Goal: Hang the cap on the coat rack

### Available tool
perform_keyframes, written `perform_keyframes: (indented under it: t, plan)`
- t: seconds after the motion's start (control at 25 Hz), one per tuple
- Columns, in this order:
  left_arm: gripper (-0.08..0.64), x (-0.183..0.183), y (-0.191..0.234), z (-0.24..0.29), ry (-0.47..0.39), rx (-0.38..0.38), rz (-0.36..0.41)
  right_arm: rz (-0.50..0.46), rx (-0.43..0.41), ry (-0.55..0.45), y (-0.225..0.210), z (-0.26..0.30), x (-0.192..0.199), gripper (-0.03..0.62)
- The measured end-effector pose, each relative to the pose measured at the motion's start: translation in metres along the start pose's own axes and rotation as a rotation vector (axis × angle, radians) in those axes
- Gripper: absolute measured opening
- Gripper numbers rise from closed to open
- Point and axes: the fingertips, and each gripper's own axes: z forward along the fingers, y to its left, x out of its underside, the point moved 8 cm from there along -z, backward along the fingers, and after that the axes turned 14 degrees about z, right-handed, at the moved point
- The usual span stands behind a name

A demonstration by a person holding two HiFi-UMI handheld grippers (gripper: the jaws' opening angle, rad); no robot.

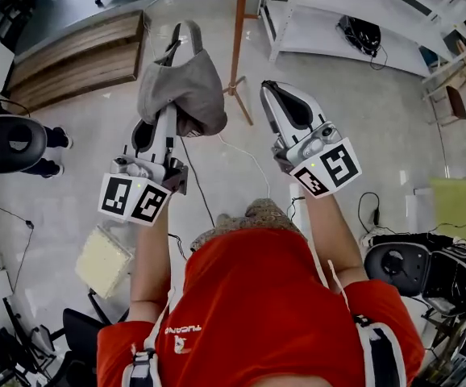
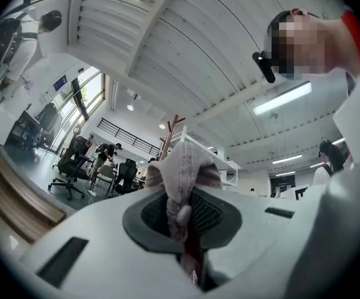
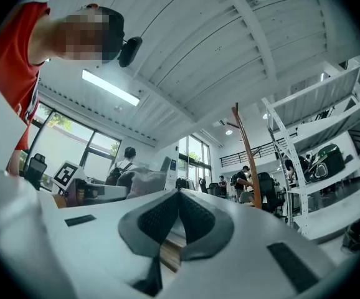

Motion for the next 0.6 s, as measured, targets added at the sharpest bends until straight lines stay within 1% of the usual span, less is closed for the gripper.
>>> perform_keyframes:
  t: [0.16, 0.28, 0.44, 0.6]
  plan:
    - [0.031, 0.000, 0.028, 0.008, -0.007, -0.005, -0.008, -0.004, 0.004, 0.017, -0.005, 0.016, 0.004, 0.023]
    - [0.031, 0.001, 0.054, 0.024, -0.004, -0.001, 0.000, -0.001, 0.008, 0.014, -0.020, 0.039, 0.008, 0.023]
    - [0.031, 0.012, 0.090, 0.059, 0.009, -0.002, 0.002, -0.009, 0.009, 0.009, -0.054, 0.074, 0.016, 0.023]
    - [0.031, 0.025, 0.133, 0.103, 0.035, 0.032, 0.013, -0.044, 0.016, -0.021, -0.098, 0.120, 0.021, 0.023]
